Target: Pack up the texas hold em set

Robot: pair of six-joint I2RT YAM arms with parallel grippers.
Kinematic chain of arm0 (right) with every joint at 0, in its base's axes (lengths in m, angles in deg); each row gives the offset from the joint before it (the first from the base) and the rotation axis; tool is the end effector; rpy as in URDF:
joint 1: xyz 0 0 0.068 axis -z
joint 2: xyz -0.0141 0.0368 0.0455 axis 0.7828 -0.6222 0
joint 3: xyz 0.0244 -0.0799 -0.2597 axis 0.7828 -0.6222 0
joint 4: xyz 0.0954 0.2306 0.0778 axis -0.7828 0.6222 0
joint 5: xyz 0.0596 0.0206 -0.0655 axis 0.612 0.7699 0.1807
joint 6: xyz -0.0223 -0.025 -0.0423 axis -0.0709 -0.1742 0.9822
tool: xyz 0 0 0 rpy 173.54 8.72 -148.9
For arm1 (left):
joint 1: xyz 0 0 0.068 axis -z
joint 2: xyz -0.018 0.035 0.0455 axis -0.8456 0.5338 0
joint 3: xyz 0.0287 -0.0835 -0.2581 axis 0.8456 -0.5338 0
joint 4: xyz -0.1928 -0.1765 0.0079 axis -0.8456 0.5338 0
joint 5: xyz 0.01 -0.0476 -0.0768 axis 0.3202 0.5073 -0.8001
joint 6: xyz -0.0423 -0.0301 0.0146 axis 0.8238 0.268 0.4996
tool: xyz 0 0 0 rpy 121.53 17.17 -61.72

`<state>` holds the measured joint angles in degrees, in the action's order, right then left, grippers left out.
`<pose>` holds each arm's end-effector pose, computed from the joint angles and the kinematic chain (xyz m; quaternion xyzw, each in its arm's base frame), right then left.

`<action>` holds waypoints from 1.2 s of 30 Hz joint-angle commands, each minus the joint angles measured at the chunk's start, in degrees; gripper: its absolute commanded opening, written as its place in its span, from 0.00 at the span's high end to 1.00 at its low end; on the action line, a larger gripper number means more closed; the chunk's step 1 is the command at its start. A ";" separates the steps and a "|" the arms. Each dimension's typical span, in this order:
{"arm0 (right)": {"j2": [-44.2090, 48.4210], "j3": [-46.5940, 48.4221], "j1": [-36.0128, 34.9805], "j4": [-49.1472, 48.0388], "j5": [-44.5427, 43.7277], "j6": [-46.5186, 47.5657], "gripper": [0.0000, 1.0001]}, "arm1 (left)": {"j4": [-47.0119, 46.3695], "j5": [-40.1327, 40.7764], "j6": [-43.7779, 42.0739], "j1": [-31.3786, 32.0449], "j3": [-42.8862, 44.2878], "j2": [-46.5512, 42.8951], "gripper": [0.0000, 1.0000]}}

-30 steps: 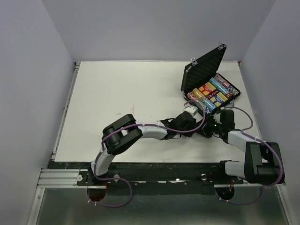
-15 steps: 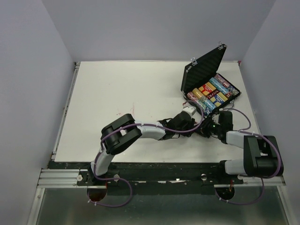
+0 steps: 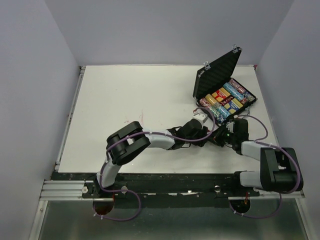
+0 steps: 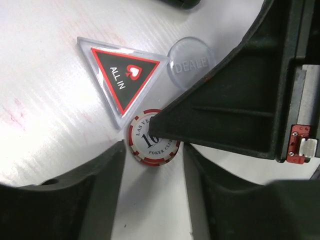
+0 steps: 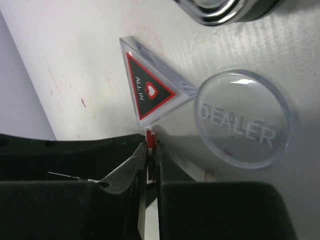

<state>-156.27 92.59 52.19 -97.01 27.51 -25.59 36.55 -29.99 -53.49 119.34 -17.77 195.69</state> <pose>0.2075 0.0158 0.1141 0.2630 0.8614 0.3636 0.2381 0.2116 -0.3867 0.1415 0.1959 0.8570 -0.3335 0.3405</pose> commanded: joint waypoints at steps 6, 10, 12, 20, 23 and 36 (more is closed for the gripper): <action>5.58 -1.04 -0.49 5.83 -5.32 2.82 0.99 | -0.63 -0.28 -0.49 0.18 -6.52 -2.72 0.20; 6.90 -0.52 -0.49 7.14 -6.72 3.79 0.99 | -8.18 -1.42 -1.19 0.18 -12.31 -5.79 0.13; 7.43 0.36 -0.49 8.20 -7.60 4.31 0.99 | -12.84 -1.77 -1.28 0.27 -15.65 -7.64 0.10; 13.05 12.12 -0.49 22.77 -15.32 9.76 0.99 | -20.86 1.73 -5.32 2.64 -23.48 -14.49 0.08; 14.28 17.49 -0.49 26.64 -19.19 12.74 0.99 | -20.59 5.25 -7.43 3.96 -25.68 -18.45 0.08; 4.00 37.98 4.78 30.54 -41.60 21.54 0.99 | -27.27 11.06 -9.98 4.31 -35.00 -25.58 0.08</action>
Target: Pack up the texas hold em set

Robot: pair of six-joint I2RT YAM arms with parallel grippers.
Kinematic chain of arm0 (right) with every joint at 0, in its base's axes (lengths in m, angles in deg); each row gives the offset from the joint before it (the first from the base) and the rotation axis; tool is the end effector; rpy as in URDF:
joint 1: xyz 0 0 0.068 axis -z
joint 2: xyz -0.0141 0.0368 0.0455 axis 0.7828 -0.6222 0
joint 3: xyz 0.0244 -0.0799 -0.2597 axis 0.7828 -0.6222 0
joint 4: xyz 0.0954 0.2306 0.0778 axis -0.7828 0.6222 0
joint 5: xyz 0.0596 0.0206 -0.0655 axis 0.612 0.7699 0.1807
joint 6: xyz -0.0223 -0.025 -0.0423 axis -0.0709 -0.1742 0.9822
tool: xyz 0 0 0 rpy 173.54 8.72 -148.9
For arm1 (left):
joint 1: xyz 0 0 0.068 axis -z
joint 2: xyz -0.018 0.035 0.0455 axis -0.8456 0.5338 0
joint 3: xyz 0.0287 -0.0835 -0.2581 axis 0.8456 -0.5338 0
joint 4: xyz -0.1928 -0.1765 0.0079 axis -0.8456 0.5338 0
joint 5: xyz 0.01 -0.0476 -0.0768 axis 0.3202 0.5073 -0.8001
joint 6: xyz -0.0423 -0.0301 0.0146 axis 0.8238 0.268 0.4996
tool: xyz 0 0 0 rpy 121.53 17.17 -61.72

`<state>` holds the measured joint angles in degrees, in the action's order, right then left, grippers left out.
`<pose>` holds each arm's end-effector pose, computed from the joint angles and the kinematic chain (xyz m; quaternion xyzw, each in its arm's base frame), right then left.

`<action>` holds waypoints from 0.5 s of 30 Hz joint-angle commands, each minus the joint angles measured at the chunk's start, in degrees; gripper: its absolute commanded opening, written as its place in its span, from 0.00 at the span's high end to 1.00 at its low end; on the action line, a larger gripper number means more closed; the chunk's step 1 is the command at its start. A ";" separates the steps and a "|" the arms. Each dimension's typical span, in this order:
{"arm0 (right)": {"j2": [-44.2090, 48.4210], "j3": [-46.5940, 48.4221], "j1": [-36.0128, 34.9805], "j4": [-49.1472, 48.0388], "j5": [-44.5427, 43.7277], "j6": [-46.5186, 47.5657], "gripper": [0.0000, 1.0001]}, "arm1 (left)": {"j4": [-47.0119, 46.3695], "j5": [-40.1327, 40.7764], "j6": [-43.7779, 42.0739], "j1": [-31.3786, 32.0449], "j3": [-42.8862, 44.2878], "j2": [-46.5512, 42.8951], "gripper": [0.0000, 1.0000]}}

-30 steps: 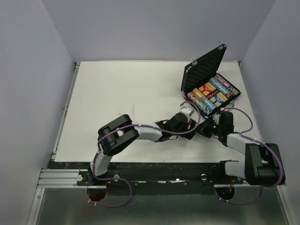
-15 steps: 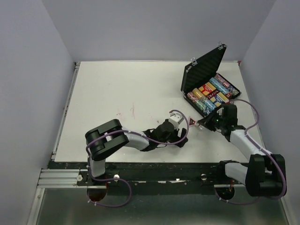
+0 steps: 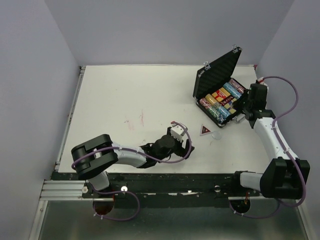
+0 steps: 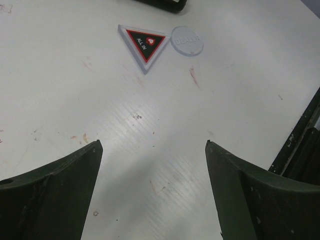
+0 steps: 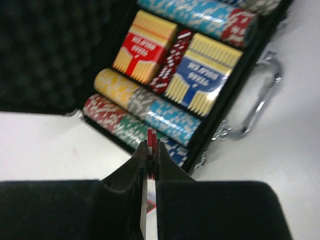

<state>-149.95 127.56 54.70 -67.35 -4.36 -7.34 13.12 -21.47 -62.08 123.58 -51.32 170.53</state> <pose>0.2722 -0.0158 0.2802 0.2398 0.8524 0.0880 0.4563 0.1370 -0.2871 0.1692 0.2207 0.7767 -0.3570 0.4698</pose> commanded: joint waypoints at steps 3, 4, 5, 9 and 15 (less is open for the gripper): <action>-4.94 4.41 4.37 -2.11 -12.91 4.70 0.99 | -4.81 2.45 -1.66 0.07 -1.63 0.10 0.08; -6.43 5.20 4.99 -2.64 -14.05 4.87 0.99 | -5.16 2.27 -1.83 0.16 -1.71 0.37 0.08; -7.84 6.17 5.60 -2.74 -14.93 4.96 0.99 | -5.51 2.01 -2.09 0.07 -1.63 0.63 0.08; -13.56 9.07 6.31 -5.01 -18.27 6.54 0.99 | -6.48 0.96 -2.80 0.07 -1.54 1.33 0.08; -21.11 13.99 9.03 -7.30 -17.49 7.07 0.99 | -7.27 0.08 -3.15 0.07 -1.19 2.21 0.08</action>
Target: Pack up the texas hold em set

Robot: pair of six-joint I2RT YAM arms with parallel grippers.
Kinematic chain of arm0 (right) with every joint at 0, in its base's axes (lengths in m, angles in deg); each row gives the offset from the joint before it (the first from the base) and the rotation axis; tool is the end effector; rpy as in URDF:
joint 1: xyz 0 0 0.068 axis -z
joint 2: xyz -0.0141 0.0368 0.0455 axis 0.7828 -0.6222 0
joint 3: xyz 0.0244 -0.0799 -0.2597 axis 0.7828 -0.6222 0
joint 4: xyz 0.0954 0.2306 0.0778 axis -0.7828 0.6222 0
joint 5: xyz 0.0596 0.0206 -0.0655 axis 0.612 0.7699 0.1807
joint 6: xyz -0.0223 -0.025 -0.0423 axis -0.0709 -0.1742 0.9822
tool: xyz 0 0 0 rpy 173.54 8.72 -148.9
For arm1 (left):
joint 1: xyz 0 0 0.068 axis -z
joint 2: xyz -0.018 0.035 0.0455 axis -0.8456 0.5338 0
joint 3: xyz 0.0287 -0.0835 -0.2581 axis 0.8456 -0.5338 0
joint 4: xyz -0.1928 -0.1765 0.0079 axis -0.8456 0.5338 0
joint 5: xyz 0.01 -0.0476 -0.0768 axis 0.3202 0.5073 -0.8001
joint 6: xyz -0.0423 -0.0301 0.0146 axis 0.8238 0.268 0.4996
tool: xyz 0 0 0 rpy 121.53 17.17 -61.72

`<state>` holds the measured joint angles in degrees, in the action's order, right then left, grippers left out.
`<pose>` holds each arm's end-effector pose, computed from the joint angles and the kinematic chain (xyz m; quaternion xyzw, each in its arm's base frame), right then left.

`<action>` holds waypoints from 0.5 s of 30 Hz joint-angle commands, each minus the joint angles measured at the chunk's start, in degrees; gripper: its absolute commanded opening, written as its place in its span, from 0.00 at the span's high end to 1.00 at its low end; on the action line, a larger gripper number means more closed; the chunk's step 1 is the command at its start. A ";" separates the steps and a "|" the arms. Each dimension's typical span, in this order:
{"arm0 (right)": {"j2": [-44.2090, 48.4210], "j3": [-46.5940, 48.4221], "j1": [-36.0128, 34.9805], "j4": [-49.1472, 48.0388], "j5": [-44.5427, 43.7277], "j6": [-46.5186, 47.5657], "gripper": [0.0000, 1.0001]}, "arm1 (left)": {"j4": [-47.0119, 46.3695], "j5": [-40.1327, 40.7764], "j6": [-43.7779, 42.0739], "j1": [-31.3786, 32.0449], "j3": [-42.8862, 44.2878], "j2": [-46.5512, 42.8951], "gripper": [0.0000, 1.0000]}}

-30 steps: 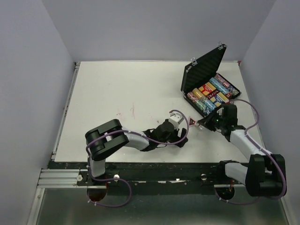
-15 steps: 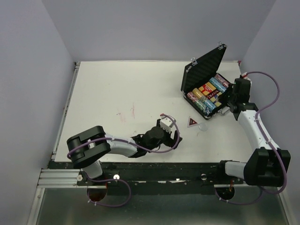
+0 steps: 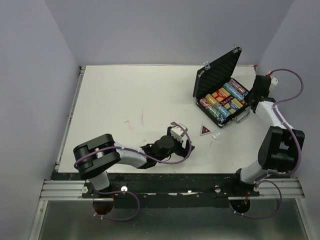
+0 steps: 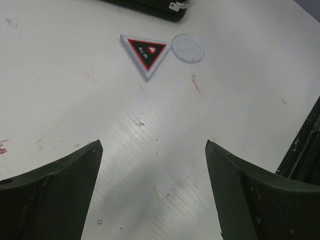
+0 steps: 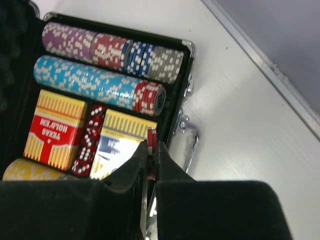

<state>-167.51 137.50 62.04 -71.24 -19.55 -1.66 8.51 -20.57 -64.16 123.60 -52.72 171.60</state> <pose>0.3340 -0.0722 0.2575 0.3085 0.8381 -0.0861 0.4417 0.1367 -0.2854 0.1652 0.2248 0.7638 -0.3550 0.4899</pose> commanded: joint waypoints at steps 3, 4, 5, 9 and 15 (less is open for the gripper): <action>-7.17 7.20 2.22 -3.33 -2.21 1.65 0.99 | -2.57 -0.82 -1.16 0.05 0.47 1.49 0.08; -8.40 7.91 2.31 -3.33 -2.29 1.74 0.99 | -2.49 -0.91 -1.16 0.05 0.65 1.67 0.08; -9.80 8.62 2.39 -3.24 -2.47 1.65 0.99 | -2.40 -0.91 -1.16 0.05 0.83 1.76 0.08; -13.85 10.38 2.48 -3.15 -2.30 1.83 0.99 | -1.78 -1.00 -1.16 -0.03 1.44 2.20 0.08; -17.11 10.47 2.40 -3.94 -1.94 2.09 0.99 | -1.52 -1.08 -1.08 -0.03 2.06 2.73 0.08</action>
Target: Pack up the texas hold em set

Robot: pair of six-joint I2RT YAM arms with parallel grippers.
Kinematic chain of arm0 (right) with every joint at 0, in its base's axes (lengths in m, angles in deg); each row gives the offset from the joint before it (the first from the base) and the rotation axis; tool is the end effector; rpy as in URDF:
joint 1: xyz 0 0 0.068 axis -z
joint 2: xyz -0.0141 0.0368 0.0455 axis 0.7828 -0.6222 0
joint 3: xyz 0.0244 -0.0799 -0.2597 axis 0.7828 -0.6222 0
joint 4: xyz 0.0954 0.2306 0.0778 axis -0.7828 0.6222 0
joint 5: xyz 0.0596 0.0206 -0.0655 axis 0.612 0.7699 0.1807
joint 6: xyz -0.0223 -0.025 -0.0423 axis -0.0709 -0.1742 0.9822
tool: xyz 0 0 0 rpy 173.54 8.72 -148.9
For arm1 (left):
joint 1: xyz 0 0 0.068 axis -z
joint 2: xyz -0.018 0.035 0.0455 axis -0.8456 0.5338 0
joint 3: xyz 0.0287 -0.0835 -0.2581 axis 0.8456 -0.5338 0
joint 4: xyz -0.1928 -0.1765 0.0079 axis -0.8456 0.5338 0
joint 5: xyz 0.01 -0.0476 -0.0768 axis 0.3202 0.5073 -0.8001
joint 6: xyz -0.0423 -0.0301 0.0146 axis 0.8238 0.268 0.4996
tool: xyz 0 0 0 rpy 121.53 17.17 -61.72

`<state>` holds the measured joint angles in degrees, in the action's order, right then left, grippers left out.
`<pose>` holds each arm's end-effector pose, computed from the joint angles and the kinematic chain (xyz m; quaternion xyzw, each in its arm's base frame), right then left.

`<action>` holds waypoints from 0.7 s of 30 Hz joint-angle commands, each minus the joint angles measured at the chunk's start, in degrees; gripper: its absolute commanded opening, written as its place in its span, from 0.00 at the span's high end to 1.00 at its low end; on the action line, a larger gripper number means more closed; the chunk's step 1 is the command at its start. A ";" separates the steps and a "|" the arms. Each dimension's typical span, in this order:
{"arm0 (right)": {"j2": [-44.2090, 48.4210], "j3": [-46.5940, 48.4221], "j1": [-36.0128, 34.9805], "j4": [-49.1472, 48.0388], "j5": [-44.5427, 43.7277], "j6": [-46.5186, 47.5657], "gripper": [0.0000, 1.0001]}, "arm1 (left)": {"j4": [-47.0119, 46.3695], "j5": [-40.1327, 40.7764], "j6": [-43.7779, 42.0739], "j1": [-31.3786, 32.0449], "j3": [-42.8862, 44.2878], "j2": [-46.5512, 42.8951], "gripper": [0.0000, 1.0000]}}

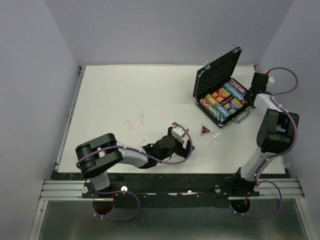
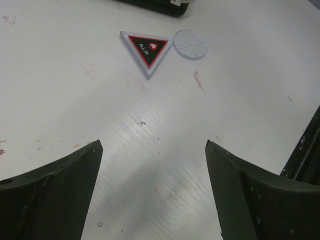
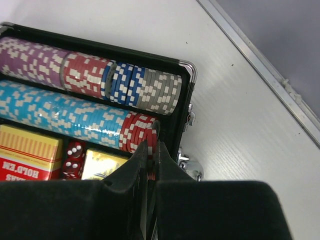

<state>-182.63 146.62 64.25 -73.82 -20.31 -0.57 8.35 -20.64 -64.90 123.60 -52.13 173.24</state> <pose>0.3875 -0.0983 0.2206 0.3189 0.8464 -0.1084 0.4125 0.1382 -0.2888 0.1598 0.2324 0.7663 -0.3475 0.4878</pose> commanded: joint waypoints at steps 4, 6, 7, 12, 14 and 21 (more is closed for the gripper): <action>-3.12 1.35 0.19 -1.63 -1.18 0.74 0.99 | -1.19 -1.20 -0.42 0.05 1.82 1.44 0.08; -3.74 1.62 0.19 -1.72 -1.70 0.74 0.99 | -1.19 -1.46 -0.42 0.14 1.99 1.70 0.08; -4.18 1.79 0.19 -1.72 -1.71 0.65 0.99 | -1.10 -1.55 -0.42 0.05 2.08 1.79 0.08; -5.85 3.02 0.19 -0.75 -0.83 -0.49 0.98 | -1.28 -1.99 -0.51 0.14 2.26 2.05 0.08; -6.11 3.37 0.19 -0.40 -0.83 -0.76 0.94 | -1.28 -2.16 -0.60 0.05 2.26 2.14 0.08; -5.33 3.02 0.19 -0.49 -0.83 -1.28 0.77 | -1.10 -2.51 -0.68 0.05 2.78 2.58 0.08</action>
<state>-187.68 148.28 64.27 -73.89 -20.33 -0.92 8.38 -21.66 -65.10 123.60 -51.25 174.64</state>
